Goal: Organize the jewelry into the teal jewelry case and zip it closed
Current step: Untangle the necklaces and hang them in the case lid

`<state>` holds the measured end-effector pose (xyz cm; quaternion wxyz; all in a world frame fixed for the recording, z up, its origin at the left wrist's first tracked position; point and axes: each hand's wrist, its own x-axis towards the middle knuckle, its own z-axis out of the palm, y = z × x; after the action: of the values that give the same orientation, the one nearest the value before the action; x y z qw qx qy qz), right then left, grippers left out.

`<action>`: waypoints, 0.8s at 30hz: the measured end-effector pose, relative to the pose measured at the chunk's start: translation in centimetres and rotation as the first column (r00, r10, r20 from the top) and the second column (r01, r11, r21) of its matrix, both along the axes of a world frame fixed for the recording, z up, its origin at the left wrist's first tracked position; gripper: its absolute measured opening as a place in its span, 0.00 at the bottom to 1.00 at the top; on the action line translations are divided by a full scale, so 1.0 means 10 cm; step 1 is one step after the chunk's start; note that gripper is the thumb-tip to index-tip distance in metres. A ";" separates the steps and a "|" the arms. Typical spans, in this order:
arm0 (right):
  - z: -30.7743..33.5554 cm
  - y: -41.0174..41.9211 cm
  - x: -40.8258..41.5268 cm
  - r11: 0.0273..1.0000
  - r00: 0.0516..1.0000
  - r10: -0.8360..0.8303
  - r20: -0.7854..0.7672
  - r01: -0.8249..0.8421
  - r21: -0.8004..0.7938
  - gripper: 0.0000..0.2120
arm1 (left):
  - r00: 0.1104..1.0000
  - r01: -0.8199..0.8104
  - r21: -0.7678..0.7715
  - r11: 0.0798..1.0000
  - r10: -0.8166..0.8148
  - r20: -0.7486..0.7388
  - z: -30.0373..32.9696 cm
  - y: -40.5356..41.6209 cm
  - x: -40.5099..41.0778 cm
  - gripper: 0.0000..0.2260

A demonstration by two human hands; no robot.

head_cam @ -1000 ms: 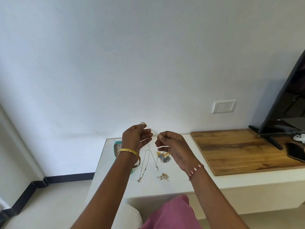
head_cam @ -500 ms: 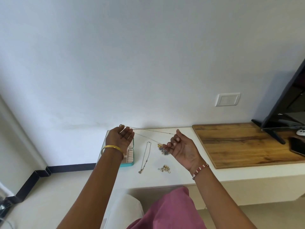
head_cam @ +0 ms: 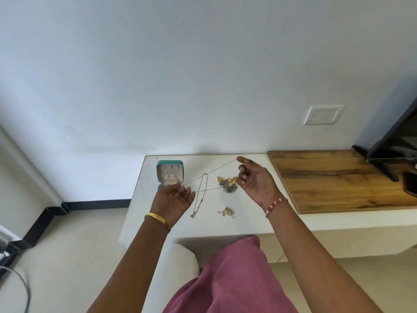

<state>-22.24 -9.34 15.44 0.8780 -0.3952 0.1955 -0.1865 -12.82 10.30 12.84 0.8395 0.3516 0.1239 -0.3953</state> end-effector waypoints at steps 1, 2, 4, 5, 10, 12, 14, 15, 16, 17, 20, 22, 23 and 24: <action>-0.01 -0.03 0.04 1.000 1.000 0.011 -0.024 -0.011 -0.014 0.11 | 1.000 0.014 0.011 1.000 -0.014 0.006 -0.07 0.01 0.00 0.05; -0.02 -0.06 0.07 0.999 0.998 0.022 -0.050 -0.023 -0.033 0.11 | 0.999 0.032 0.024 0.999 -0.033 0.018 -0.13 0.01 0.01 0.06; -0.06 -0.12 0.16 0.996 0.993 0.035 -0.112 -0.043 -0.077 0.11 | 0.995 0.074 0.064 0.995 -0.078 0.063 -0.24 0.02 0.04 0.07; -0.08 -0.15 0.20 0.993 0.988 0.038 -0.146 -0.054 -0.106 0.11 | 0.991 0.090 0.097 0.991 -0.098 0.090 -0.29 0.03 0.04 0.07; -0.31 -0.32 0.42 0.931 0.933 0.075 -0.352 -0.192 -0.309 0.08 | 0.989 0.072 0.321 0.944 -0.109 0.098 -0.60 0.01 0.10 0.07; -0.41 -0.35 0.51 0.905 0.907 0.074 -0.414 -0.236 -0.355 0.07 | 0.992 0.052 0.387 0.921 -0.093 0.088 -0.73 -0.02 0.13 0.08; -0.51 -0.37 0.60 0.892 0.888 0.054 -0.457 -0.249 -0.379 0.07 | 0.993 0.039 0.438 0.898 -0.084 0.084 -0.85 -0.05 0.14 0.11; -0.56 -0.38 0.64 0.888 0.881 0.043 -0.472 -0.250 -0.386 0.08 | 0.994 0.035 0.456 0.889 -0.080 0.079 -0.90 -0.07 0.16 0.12; -0.63 -0.39 0.69 0.887 0.873 0.034 -0.487 -0.251 -0.388 0.08 | 0.995 0.033 0.476 0.879 -0.075 0.069 -0.95 -0.09 0.18 0.12; -0.69 -0.40 0.73 0.886 0.865 0.024 -0.501 -0.250 -0.390 0.08 | 0.996 0.028 0.496 0.868 -0.067 0.061 -1.00 -0.11 0.20 0.13; -0.90 -0.43 0.84 0.891 0.840 -0.005 -0.542 -0.242 -0.383 0.08 | 0.998 0.003 0.554 0.833 -0.035 0.048 -1.12 -0.16 0.29 0.13; -1.04 -0.46 0.93 0.896 0.822 -0.020 -0.569 -0.237 -0.374 0.08 | 0.998 -0.015 0.587 0.810 -0.021 0.055 -1.18 -0.20 0.35 0.13; -1.11 -0.47 0.97 0.900 0.814 -0.028 -0.581 -0.232 -0.369 0.09 | 0.998 -0.025 0.602 0.798 -0.016 0.063 -1.21 -0.22 0.38 0.13; -1.19 -0.48 1.01 0.904 0.806 -0.034 -0.591 -0.227 -0.362 0.08 | 0.997 -0.037 0.621 0.783 -0.017 0.080 -1.24 -0.23 0.40 0.13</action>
<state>-12.17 -14.16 3.58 0.6786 -0.6203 0.3905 -0.0471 -8.82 7.97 0.44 0.6833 0.6235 0.2147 -0.3133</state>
